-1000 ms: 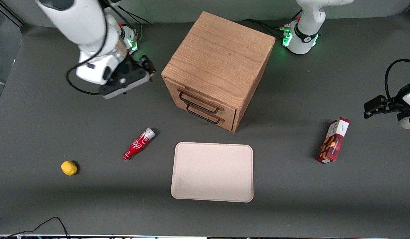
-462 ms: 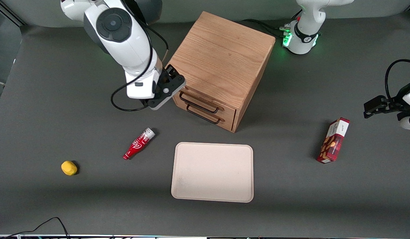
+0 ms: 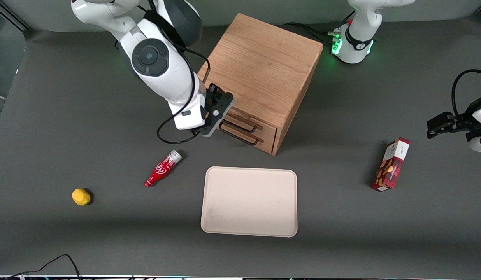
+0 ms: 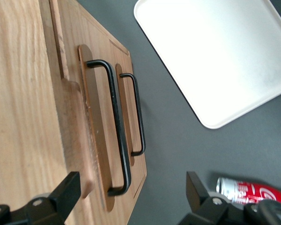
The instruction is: Open upper drawer
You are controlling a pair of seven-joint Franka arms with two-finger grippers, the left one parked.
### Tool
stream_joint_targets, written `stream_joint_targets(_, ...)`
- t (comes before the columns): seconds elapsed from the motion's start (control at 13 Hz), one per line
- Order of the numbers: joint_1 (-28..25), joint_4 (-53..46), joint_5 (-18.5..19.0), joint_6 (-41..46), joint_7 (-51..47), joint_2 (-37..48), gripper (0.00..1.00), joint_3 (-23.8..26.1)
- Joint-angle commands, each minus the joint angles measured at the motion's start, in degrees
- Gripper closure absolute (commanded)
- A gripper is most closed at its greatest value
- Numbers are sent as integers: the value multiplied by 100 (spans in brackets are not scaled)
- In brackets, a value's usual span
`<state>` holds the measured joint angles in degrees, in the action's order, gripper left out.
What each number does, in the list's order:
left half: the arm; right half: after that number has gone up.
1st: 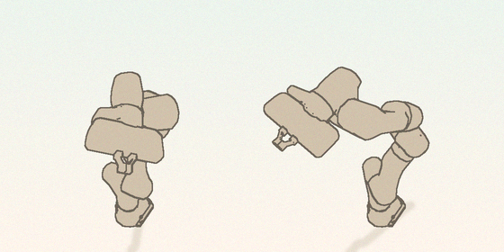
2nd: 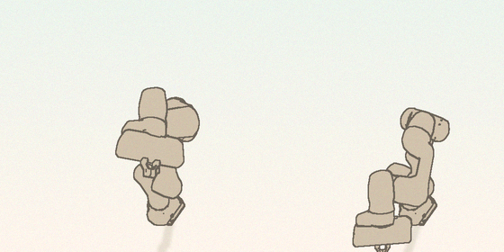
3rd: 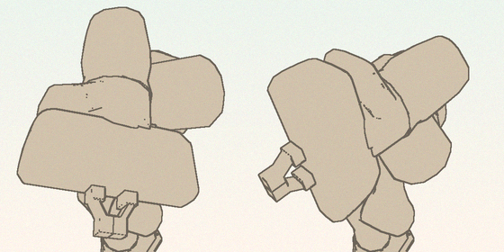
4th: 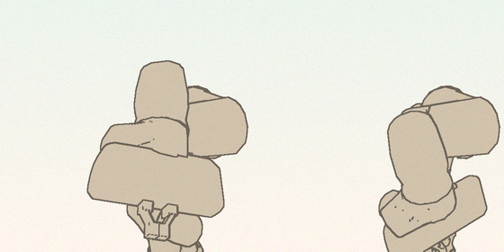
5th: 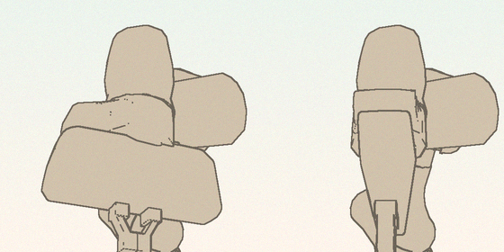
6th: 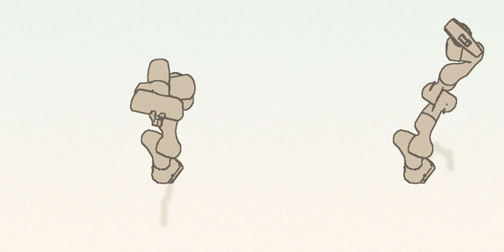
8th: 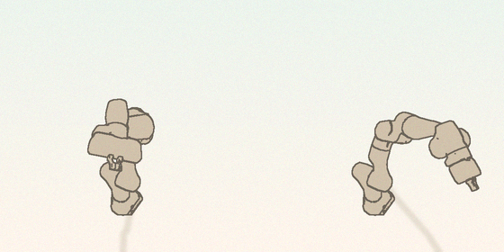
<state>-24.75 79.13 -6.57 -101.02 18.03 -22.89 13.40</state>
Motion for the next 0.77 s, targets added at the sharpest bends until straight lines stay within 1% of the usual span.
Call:
stream_joint_targets(0.0, 23, -144, -326, -171, 499, -242, 0, 14)
stream_joint_targets(0.15, 32, 57, -398, -434, 823, -251, 0, 14)
stream_joint_targets(0.31, 32, 242, -556, -646, 1053, -251, 0, 14)
stream_joint_targets(0.69, 67, 620, -574, -1155, 1361, -251, 0, 14)
